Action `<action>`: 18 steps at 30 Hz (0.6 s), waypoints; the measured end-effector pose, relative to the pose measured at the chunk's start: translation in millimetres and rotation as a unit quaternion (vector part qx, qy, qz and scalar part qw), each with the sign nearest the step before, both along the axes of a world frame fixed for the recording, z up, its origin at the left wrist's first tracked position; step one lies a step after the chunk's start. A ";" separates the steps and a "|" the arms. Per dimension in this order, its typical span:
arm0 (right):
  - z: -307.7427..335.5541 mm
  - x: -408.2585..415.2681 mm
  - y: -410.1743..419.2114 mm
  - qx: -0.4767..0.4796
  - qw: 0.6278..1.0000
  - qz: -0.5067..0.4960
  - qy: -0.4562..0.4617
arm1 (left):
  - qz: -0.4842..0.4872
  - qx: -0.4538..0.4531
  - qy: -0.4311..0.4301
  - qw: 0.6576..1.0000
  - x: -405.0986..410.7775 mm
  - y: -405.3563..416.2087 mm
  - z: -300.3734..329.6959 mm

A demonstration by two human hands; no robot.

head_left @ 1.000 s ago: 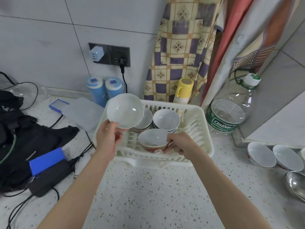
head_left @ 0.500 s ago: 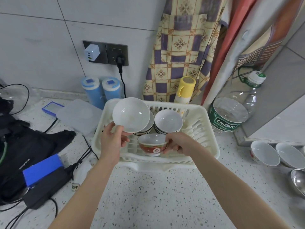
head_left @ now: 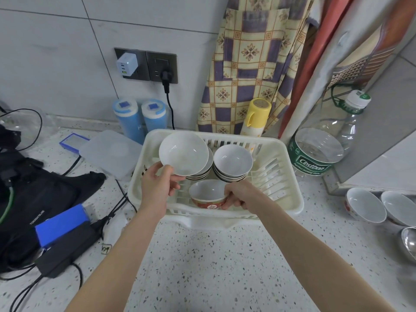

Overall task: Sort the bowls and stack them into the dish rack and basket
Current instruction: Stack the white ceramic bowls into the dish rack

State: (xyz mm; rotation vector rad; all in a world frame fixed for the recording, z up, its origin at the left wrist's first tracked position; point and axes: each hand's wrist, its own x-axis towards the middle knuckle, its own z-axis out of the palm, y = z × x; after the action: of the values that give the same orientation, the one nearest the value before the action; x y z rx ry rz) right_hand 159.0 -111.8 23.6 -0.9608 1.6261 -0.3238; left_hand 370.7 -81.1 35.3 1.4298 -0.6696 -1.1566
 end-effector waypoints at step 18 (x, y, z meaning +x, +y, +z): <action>-24.9 -2.3 -11.1 0.051 0.990 0.086 0.104 | -0.012 0.010 -0.003 1.000 -0.7 -0.1 1.9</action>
State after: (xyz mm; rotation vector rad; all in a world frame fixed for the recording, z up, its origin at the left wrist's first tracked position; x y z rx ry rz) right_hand 156.7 -122.8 -1.4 -1.0755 1.7150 -0.0230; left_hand 370.0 -81.2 37.2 1.4455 -0.6832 -1.1803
